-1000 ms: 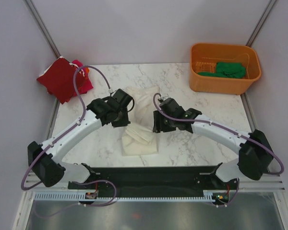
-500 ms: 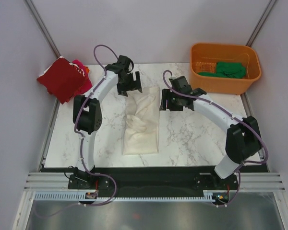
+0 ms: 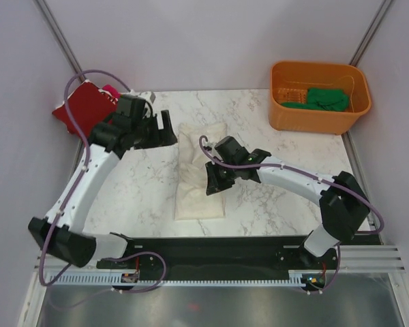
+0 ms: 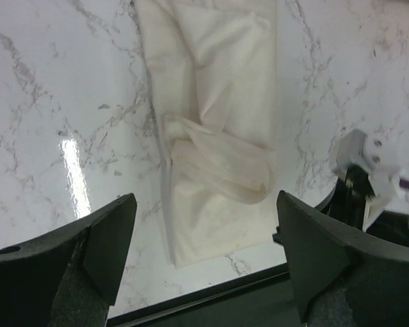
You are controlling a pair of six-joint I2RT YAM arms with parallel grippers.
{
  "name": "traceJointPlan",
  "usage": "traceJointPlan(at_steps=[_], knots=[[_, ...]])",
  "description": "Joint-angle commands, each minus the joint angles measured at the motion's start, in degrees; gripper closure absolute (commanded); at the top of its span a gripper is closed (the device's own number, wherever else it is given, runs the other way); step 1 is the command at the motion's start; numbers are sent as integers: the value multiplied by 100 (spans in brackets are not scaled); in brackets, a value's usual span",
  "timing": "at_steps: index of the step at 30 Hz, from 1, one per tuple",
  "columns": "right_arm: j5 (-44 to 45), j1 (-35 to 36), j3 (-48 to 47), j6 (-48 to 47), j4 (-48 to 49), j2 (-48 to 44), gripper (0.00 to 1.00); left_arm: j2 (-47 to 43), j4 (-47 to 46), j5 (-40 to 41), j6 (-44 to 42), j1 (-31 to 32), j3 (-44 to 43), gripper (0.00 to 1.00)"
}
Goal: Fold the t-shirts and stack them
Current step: Fold the tshirt
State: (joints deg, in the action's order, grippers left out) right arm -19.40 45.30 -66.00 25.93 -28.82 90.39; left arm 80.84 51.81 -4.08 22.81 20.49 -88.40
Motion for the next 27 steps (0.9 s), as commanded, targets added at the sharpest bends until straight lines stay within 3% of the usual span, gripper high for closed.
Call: traceJointPlan(at_steps=[1,5,9,15,22,27], knots=[[251,-30,-18,35,263,434,78,-839,171,258,-330,-10,989,9],[287,-30,-430,-53,236,883,79,-1921,-267,926,-400,-10,2297,10],[340,-30,-765,-123,175,1340,79,-2476,-461,1181,-444,-10,2941,10],[682,-152,-1397,-335,17,1929,79,-2837,-716,1287,-435,-10,3443,11],[1902,-1407,-2373,-457,-405,2667,78,-2810,-787,1067,-409,-10,3619,11],[1852,-1989,-3234,-624,-563,2985,74,-2766,-769,830,-374,-10,3523,11]])
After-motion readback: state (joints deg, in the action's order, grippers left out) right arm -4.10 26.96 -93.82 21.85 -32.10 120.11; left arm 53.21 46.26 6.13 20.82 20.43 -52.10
